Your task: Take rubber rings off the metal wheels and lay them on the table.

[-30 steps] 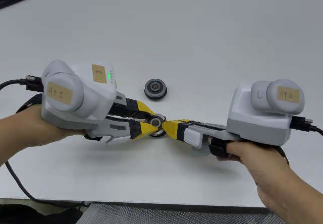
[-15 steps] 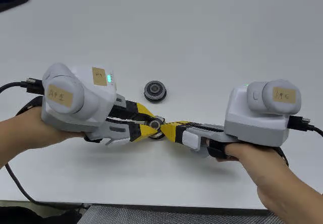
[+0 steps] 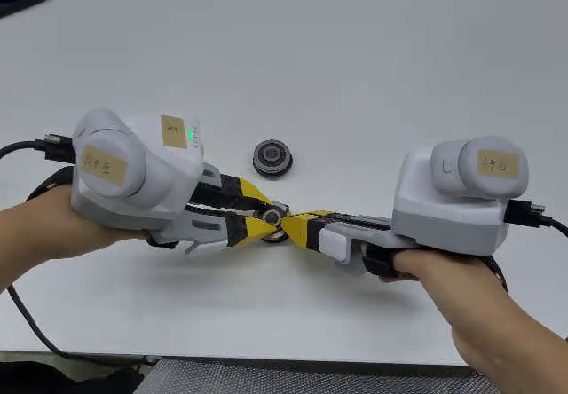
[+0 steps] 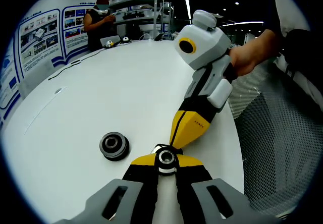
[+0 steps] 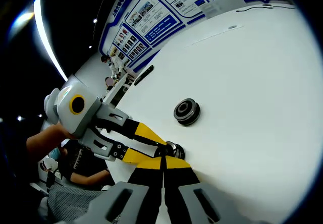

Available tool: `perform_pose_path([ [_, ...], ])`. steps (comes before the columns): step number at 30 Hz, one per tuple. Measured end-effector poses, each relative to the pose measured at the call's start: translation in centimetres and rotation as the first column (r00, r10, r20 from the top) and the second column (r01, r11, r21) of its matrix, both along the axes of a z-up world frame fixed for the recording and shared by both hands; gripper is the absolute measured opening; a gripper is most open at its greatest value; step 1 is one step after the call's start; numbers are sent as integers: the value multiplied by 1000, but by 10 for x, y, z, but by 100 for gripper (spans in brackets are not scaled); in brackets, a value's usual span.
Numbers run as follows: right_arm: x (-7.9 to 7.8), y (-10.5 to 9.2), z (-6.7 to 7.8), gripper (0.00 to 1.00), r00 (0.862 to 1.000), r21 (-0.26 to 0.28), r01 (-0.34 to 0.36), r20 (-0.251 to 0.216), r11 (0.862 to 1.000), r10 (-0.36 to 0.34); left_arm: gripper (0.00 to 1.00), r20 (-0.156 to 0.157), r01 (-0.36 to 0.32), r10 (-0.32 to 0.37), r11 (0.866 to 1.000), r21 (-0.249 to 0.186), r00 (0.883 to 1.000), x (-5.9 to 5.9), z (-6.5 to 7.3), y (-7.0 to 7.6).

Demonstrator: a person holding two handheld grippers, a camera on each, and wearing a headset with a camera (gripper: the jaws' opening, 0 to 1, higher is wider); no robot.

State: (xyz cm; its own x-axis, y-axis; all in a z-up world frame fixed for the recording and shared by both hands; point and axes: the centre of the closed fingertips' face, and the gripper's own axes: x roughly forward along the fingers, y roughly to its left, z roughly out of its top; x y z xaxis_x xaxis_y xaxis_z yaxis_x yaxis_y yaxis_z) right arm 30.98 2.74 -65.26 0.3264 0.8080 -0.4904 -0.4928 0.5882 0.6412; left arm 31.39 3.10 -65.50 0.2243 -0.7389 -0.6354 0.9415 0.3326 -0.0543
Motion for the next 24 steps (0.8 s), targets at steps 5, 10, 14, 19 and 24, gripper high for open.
perform_pose_path([
  [5,0,-1,0,0,1000,-5,-1,1,1000,1,12,-1,-1,1,1000,-1,1000,0,0,0],
  [10,-1,-1,1,0,1000,-6,0,3,1000,0,12,1,-2,2,1000,-2,1000,0,0,-1],
  [14,-1,-1,2,0,1000,-2,6,-6,1000,-6,12,2,1,-1,1000,-2,1000,0,0,0],
  [19,-1,0,2,0,1000,-10,-1,0,1000,1,12,2,3,-3,1000,-2,1000,-1,0,0],
  [24,-2,0,4,0,1000,-13,-8,14,1000,8,12,4,4,-4,1000,-2,1000,-1,0,0],
])
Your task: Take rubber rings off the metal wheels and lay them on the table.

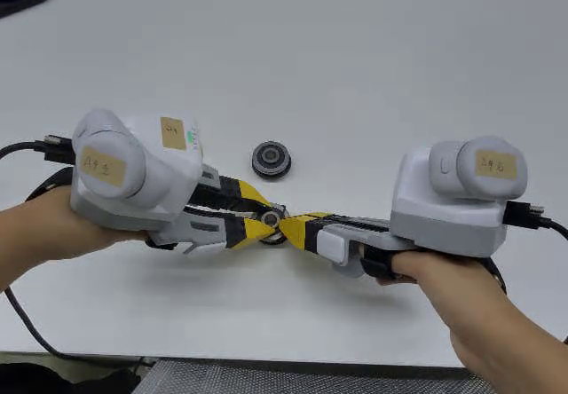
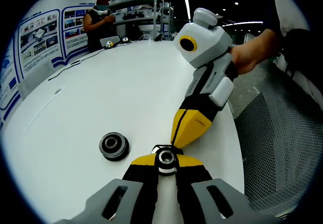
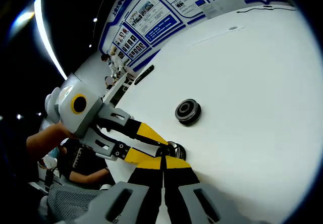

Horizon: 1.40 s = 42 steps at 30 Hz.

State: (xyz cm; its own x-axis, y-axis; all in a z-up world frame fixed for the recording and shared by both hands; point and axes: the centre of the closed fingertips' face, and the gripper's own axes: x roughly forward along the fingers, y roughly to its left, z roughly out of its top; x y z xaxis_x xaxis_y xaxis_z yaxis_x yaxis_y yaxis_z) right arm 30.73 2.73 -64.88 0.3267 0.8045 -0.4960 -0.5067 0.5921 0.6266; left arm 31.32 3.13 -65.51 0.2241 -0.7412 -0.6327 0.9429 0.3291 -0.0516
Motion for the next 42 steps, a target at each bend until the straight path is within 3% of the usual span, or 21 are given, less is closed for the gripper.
perform_pose_path([
  [7,-1,3,2,0,1000,-10,-19,16,1000,20,12,3,4,-4,1000,1,1000,0,0,0],
  [8,1,6,7,0,1000,27,-5,15,1000,5,12,4,5,-5,1000,1,1000,0,0,0],
  [9,0,10,14,0,1000,68,6,-19,998,-5,12,4,4,-4,1000,1,1000,0,0,0],
  [12,1,10,10,1,999,-10,-36,38,999,36,12,4,2,-2,1000,1,1000,0,0,0],
  [14,0,11,11,1,1000,33,-9,-10,999,10,12,4,1,-1,1000,0,1000,0,0,0],
  [25,2,4,10,1,998,37,46,-39,998,-45,12,12,7,-7,1000,14,1000,-1,0,-1],
  [33,3,4,11,2,996,43,70,-62,997,-68,13,-12,-24,24,1000,14,1000,0,1,-1],
  [42,3,4,11,2,993,53,91,-76,994,-87,14,6,-16,16,999,43,1000,-1,3,2],
])
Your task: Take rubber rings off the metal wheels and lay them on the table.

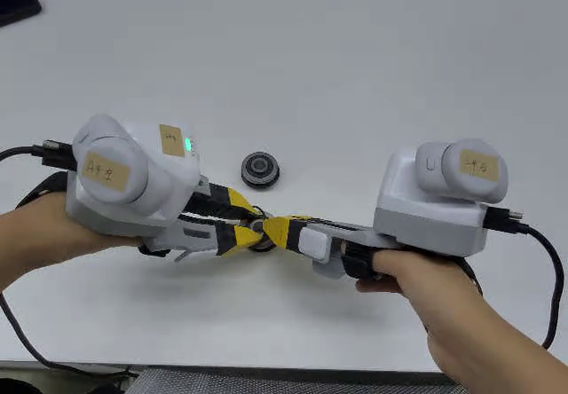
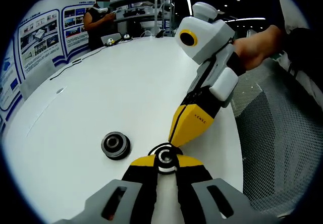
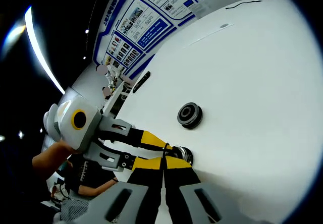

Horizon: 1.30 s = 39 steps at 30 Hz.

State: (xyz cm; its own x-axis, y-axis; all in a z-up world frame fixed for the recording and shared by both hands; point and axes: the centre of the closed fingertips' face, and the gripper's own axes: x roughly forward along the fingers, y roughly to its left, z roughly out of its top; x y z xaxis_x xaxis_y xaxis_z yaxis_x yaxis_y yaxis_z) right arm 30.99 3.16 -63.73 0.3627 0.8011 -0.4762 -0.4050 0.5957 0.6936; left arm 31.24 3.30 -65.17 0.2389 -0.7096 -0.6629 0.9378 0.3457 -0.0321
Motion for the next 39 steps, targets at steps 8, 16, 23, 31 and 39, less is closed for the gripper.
perform_pose_path([
  [8,0,1,3,2,1000,24,12,-20,1000,-12,17,14,-9,9,1000,8,1000,-2,10,10],
  [16,2,-5,15,2,998,85,54,-42,995,-51,19,46,-44,44,999,-12,998,5,25,19],
  [23,19,-35,12,2,988,70,151,-50,986,-148,19,51,-40,40,999,-5,998,7,25,16],
  [31,31,-72,-8,2,971,-1,234,-52,972,-234,18,39,-17,16,1000,4,999,8,18,6],
  [39,30,-91,-19,2,950,-75,302,-60,950,-307,17,19,1,-1,1000,13,1000,4,10,2],
])
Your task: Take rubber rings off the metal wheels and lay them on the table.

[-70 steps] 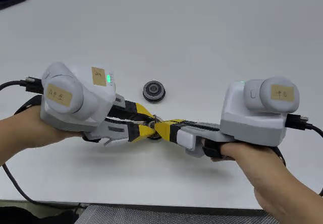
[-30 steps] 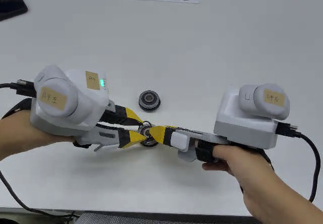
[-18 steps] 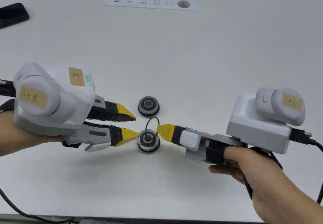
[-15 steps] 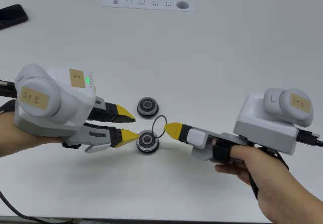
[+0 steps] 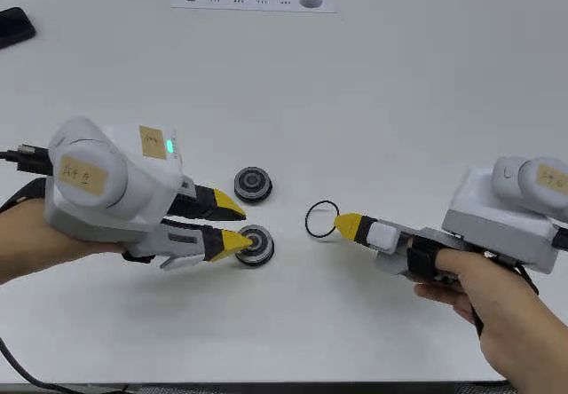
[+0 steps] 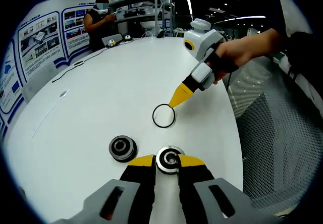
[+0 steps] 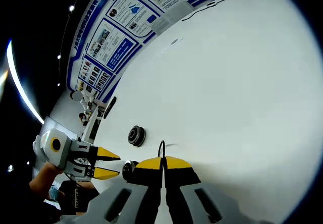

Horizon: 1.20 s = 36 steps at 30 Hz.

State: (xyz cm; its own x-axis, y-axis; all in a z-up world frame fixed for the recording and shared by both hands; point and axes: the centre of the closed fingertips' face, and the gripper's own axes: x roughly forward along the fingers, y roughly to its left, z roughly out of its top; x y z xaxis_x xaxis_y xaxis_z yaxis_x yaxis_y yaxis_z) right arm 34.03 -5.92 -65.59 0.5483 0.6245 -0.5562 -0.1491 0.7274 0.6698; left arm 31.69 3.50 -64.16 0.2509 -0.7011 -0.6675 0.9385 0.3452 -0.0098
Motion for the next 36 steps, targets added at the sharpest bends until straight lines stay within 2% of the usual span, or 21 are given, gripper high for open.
perform_pose_path([
  [2,0,-3,0,4,1000,-13,11,2,1000,-10,18,3,0,0,1000,3,1000,0,-1,0],
  [5,0,-13,-5,10,999,-128,-3,34,992,8,17,1,1,-1,1000,-1,1000,0,-1,-1],
  [6,1,-14,-5,10,999,-145,-11,46,989,18,17,2,2,-2,1000,1,1000,0,-2,-1],
  [9,3,-16,0,11,998,-143,8,66,990,1,17,1,4,-4,1000,8,1000,0,-2,0],
  [12,8,-22,4,14,994,-176,17,111,984,3,17,-6,0,0,1000,-9,1000,0,0,-2],
  [16,13,-24,9,14,993,-109,36,120,993,-23,16,-4,2,-2,1000,-10,1000,0,0,-3],
  [22,16,-30,12,14,990,-144,27,144,989,-6,16,-19,17,-17,1000,7,1000,-2,-7,-4],
  [29,14,-27,8,13,991,-130,16,134,991,1,15,-28,25,-25,1000,13,999,-5,-9,-6],
  [36,12,-19,10,13,992,-110,-3,129,994,18,15,-23,35,-35,999,21,999,-5,-10,-6],
])
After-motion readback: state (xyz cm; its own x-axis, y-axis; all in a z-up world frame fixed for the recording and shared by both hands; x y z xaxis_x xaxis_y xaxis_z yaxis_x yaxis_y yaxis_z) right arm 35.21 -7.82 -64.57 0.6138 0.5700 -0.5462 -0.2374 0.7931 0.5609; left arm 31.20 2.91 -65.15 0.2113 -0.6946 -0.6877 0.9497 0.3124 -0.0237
